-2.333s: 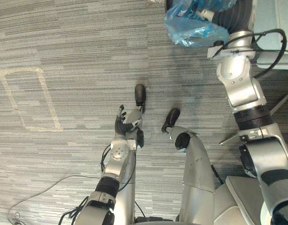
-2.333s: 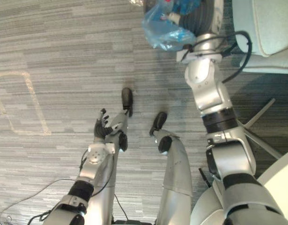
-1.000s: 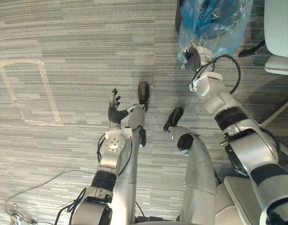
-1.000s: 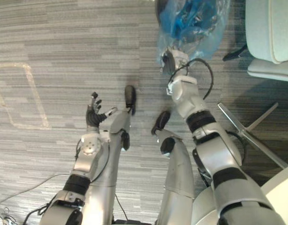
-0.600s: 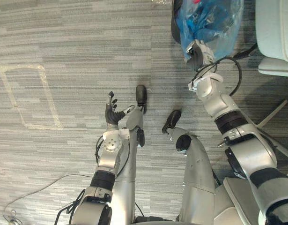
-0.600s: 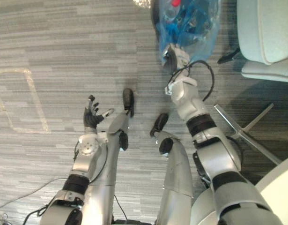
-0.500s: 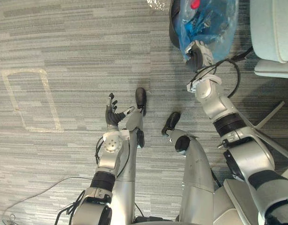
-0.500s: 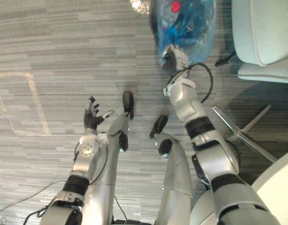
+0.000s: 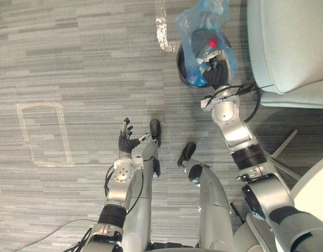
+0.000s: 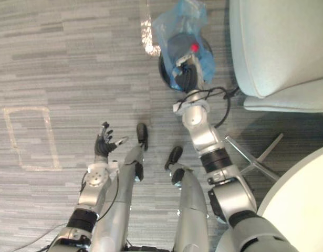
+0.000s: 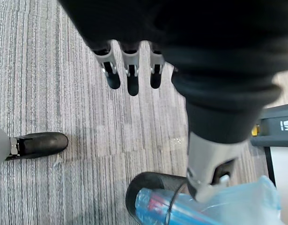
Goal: Gather rubbish on tea table into small bin, then transfer packed bag to large trash can.
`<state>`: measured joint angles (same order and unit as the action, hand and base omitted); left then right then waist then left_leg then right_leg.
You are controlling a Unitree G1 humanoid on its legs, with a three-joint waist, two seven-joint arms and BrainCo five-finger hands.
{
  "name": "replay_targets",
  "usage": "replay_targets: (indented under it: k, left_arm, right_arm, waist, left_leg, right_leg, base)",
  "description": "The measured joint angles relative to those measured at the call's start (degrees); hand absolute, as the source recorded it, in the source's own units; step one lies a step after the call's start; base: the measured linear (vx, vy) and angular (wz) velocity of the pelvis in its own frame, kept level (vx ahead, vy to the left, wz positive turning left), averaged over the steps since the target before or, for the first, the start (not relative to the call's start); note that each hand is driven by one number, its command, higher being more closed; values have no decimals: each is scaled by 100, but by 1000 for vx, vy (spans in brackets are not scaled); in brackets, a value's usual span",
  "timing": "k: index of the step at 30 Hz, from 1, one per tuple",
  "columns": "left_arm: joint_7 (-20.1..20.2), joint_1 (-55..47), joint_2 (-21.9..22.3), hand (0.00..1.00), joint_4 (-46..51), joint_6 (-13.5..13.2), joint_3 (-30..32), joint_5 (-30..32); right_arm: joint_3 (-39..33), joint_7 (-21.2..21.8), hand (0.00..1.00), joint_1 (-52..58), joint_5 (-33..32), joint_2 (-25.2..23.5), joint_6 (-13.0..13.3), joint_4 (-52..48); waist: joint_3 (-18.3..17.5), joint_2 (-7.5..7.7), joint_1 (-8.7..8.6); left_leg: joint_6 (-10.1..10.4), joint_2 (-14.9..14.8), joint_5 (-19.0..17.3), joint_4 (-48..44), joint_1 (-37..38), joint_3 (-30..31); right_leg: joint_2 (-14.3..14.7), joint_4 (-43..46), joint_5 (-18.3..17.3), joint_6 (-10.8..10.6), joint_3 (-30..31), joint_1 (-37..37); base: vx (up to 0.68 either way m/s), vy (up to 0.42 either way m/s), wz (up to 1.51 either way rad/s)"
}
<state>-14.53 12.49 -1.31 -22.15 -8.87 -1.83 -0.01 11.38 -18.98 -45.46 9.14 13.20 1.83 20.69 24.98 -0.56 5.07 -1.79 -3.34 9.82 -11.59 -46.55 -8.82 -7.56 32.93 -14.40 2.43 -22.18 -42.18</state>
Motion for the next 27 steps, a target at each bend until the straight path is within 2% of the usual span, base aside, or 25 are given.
replay_targets:
  k: [4, 7, 15, 21, 27]
  left_arm:
    - [113, -173, -13, 0, -347, 5, -69, 54]
    - [133, -279, -5, 0, -806, 36, -257, 136]
    - [269, -900, -110, 0, -1251, 34, -621, 270]
    - [377, -1164, -401, 0, -1210, -35, -982, 334]
    - [486, -1349, -476, 0, -487, -83, -1332, 413]
  right_arm:
    - [32, 104, 100, 532, -406, -352, 161, -251]
    - [64, 214, 100, 809, -536, -417, 244, -259]
    - [327, 680, 100, 1727, -594, -411, 369, -537]
    - [874, 1187, 100, 2483, -686, -198, 672, -1357]
    - [1314, 1550, 100, 2797, -646, 37, 845, -1869]
  waist:
    - [-256, 239, -14]
    - [-389, 339, -46]
    - [-922, 402, -175]
    - [-1422, 482, -222]
    - [-1668, 504, -303]
  left_leg:
    - [72, 22, 51, 443, 637, 9]
    - [98, 44, 70, 714, 1104, 22]
    - [96, 97, 73, 1305, 2188, 33]
    - [96, 132, 72, 1710, 2945, 21]
    - [145, 172, 24, 1752, 3283, 30]
  right_leg:
    - [93, -351, 0, 0, 7, 564]
    - [170, -634, 20, -28, 11, 1031]
    - [386, -1657, 310, -170, 117, 2256]
    - [507, -2349, 542, -231, 236, 3059]
    - [521, -2644, 662, -285, 370, 3439]
  base:
    - [108, -79, -3]
    - [129, -71, 1]
    - [131, -13, -7]
    - [43, -7, -11]
    - [-30, 15, -9]
